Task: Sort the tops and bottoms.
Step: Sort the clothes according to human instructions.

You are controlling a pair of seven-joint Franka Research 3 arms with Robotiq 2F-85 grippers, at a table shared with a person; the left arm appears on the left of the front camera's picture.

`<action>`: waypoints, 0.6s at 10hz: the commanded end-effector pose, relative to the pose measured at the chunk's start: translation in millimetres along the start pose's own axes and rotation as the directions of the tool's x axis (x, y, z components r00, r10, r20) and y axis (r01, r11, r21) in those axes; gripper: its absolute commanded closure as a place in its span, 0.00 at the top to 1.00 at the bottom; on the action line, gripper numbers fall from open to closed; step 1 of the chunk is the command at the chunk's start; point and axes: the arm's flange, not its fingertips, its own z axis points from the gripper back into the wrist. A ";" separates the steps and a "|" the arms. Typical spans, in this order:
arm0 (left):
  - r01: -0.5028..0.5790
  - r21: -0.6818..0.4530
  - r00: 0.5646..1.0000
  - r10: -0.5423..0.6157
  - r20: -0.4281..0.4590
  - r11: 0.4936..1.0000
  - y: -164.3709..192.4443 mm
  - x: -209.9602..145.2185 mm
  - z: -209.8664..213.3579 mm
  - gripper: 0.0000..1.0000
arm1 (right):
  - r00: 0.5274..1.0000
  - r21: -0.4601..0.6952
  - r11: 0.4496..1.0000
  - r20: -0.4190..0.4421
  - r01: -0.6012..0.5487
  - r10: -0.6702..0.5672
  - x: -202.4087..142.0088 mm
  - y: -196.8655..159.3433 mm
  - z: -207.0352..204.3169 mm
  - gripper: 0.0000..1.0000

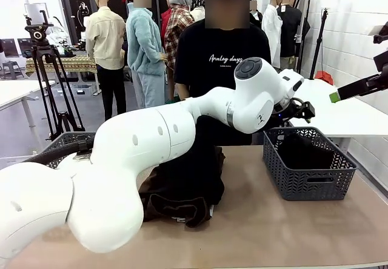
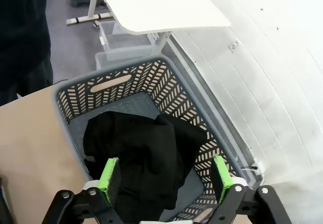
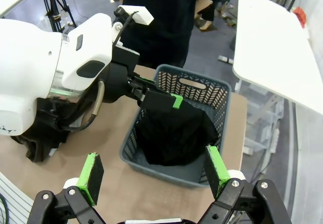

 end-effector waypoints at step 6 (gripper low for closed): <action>-0.001 -0.001 1.000 0.001 0.005 1.000 2.4 -3.4 -5.3 0.93 | 1.000 -0.003 1.000 -0.002 -0.005 0.005 0.2 0.7 -1.0 1.00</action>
